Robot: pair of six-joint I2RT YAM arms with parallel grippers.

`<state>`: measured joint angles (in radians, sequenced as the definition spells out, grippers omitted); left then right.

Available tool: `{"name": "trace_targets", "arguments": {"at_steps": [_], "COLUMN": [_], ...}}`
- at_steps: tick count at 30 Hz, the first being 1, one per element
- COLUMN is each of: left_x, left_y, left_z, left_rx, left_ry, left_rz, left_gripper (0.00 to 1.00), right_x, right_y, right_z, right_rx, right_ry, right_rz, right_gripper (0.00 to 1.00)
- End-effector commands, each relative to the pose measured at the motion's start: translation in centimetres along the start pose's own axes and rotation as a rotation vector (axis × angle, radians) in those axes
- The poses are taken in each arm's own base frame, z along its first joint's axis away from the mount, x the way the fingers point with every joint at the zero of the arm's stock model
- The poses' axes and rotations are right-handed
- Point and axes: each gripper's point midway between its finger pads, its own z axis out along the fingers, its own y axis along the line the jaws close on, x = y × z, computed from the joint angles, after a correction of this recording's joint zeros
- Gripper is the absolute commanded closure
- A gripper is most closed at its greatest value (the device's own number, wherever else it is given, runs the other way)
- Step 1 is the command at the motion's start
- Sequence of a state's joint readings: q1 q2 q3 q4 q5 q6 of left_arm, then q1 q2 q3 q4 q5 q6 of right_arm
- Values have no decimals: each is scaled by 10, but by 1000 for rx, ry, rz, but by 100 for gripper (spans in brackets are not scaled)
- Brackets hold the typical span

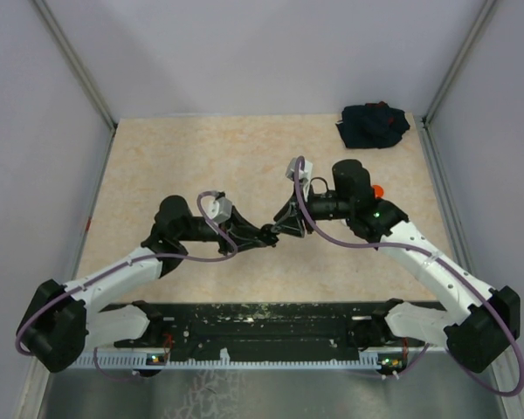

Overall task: Insert the wireless bluetooth earbuds into the charging case
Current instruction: Open the charging case, then pick up the earbud from the center of the board.

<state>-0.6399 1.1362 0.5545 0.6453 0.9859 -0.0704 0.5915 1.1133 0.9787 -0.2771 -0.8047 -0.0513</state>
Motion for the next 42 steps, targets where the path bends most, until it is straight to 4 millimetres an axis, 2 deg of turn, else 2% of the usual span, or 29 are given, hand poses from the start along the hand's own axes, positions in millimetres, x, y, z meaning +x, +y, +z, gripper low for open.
{"name": "trace_targets", "arguments": {"at_steps": [1, 7, 12, 19, 23, 28, 30, 35, 42], "left_x": [3, 20, 34, 49, 60, 64, 67, 77, 92], "left_y": [0, 33, 56, 76, 89, 104, 108, 121, 134], "left_z": [-2, -13, -32, -67, -87, -114, -124, -150, -184], "left_rx": [-28, -251, -446, -666, -784, -932, -985, -1130, -1288], "left_ry": [-1, 14, 7, -23, -9, -7, -8, -12, -24], "left_rz": [43, 46, 23, 40, 29, 22, 15, -40, -161], "left_gripper": [100, 100, 100, 100, 100, 100, 100, 100, 100], "right_x": [-38, -40, -26, 14, 42, 77, 89, 109, 112], "right_y": [4, 4, -16, -60, -76, -89, -90, -75, -70], "right_z": [-8, -8, -3, 8, 17, 31, 41, 86, 146], "right_rx": [8, 13, 98, 300, 382, 476, 493, 432, 355], "right_ry": [-87, -92, -56, 62, 148, 230, 256, 281, 213], "right_rz": [-77, -67, -10, 97, 149, 206, 206, 171, 137], "right_gripper": [61, 48, 44, 45, 48, 51, 51, 52, 53]}}
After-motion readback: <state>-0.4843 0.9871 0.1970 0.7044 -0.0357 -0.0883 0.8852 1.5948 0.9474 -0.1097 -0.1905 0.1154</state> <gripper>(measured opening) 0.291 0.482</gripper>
